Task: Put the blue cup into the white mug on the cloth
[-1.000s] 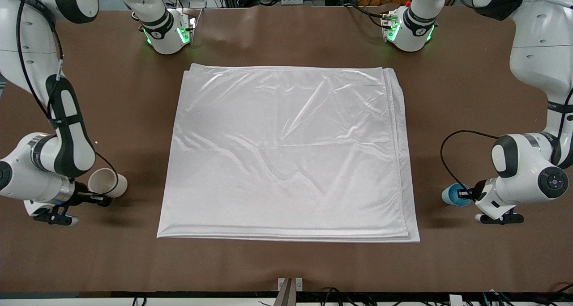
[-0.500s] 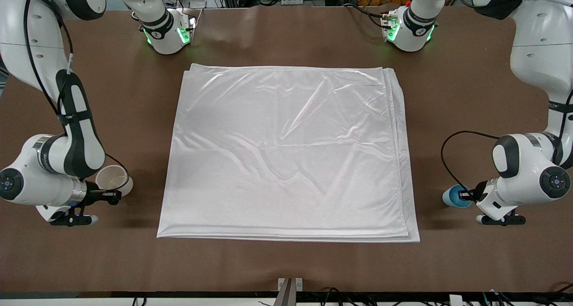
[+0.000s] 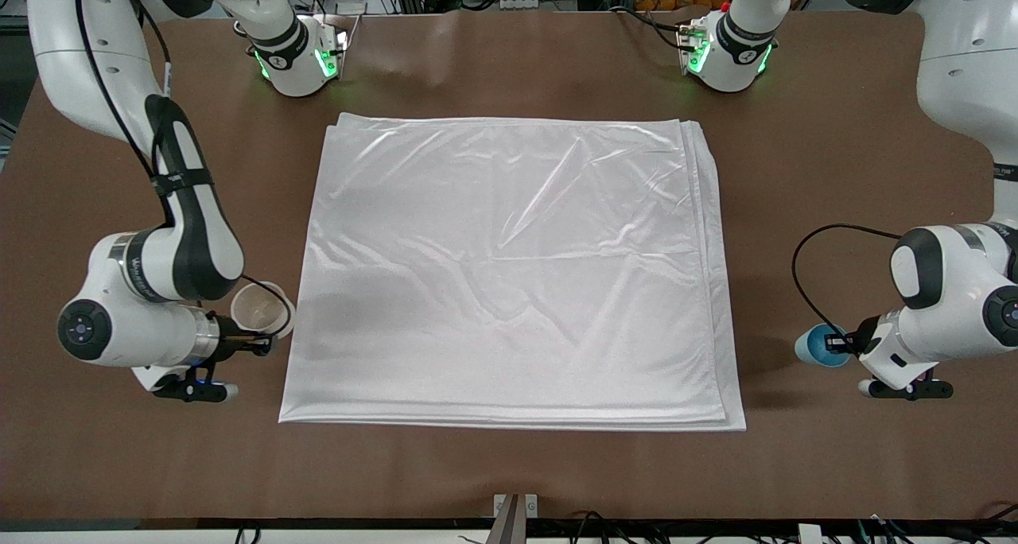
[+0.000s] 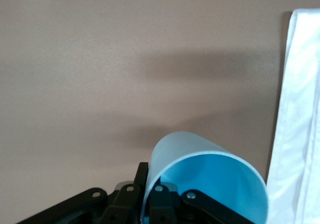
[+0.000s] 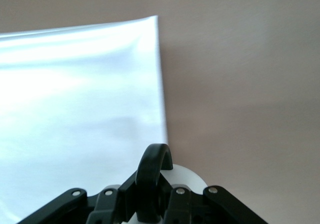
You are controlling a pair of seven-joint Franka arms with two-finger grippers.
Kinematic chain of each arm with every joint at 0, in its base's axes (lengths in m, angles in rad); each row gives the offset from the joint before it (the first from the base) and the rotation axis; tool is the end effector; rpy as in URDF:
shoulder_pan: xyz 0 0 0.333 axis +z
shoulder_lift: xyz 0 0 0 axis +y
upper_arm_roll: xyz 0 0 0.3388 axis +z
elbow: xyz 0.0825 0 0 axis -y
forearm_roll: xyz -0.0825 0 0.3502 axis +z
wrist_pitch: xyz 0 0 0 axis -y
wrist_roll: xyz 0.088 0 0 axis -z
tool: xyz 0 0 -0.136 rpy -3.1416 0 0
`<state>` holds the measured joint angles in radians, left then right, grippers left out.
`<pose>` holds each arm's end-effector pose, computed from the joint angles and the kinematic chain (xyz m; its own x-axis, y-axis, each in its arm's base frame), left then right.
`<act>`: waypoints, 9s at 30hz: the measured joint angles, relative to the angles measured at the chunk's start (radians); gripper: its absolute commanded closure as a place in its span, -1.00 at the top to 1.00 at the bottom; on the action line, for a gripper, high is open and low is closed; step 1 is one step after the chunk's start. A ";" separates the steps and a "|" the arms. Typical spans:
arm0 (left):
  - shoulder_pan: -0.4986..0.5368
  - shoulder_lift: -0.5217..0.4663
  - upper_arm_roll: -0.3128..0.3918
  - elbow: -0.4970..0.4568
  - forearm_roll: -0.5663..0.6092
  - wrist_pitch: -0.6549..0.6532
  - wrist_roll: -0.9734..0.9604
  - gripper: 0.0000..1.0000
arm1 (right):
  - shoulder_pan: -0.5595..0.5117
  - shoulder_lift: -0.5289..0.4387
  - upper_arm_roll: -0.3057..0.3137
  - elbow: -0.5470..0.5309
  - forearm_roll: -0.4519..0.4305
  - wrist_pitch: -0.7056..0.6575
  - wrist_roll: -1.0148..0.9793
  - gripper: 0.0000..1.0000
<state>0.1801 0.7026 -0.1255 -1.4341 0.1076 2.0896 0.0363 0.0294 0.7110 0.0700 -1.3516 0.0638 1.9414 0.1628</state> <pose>0.7008 0.0630 0.2827 0.9991 -0.0091 -0.0415 -0.0094 -0.9999 -0.0086 0.6993 0.0654 0.2989 0.9859 -0.0976 -0.1362 -0.1093 -0.9907 -0.0807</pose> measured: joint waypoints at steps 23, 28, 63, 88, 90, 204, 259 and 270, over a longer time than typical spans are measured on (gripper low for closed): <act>-0.051 -0.170 -0.003 0.007 0.028 -0.152 -0.001 -1.00 | 0.261 0.002 0.007 0.006 0.040 0.023 0.496 -1.00; -0.061 -0.188 -0.003 0.008 0.052 -0.170 -0.002 -1.00 | 0.262 0.008 0.006 0.006 0.122 0.062 0.563 -1.00; -0.110 -0.295 -0.016 0.009 0.120 -0.284 -0.001 -1.00 | 0.415 0.107 -0.013 0.000 0.271 0.283 0.849 -1.00; -0.110 -0.294 -0.015 0.001 0.156 -0.302 -0.001 -1.00 | 0.483 0.159 -0.011 -0.007 0.270 0.384 0.981 0.53; -0.110 -0.295 -0.015 0.001 0.156 -0.302 -0.001 -1.00 | 0.486 0.162 -0.012 -0.007 0.270 0.389 0.994 1.00; -0.713 -0.040 -0.101 0.075 0.101 0.115 -0.848 1.00 | 0.057 -0.620 -0.112 -0.070 -0.080 -0.414 -0.085 0.97; 0.006 -0.606 -0.109 -0.194 0.003 -0.202 -0.211 1.00 | 0.005 -0.660 -0.099 -0.142 -0.078 -0.367 -0.097 1.00; 0.005 -0.672 -0.111 -0.215 0.001 -0.216 -0.199 1.00 | 0.010 -0.660 -0.088 -0.142 -0.077 -0.369 -0.097 1.00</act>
<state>0.1855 0.0311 -0.2368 -1.6492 0.1084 1.8733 -0.1627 0.0397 0.0509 -0.0185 -1.4937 -0.0132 1.5719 0.0658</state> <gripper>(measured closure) 0.000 0.000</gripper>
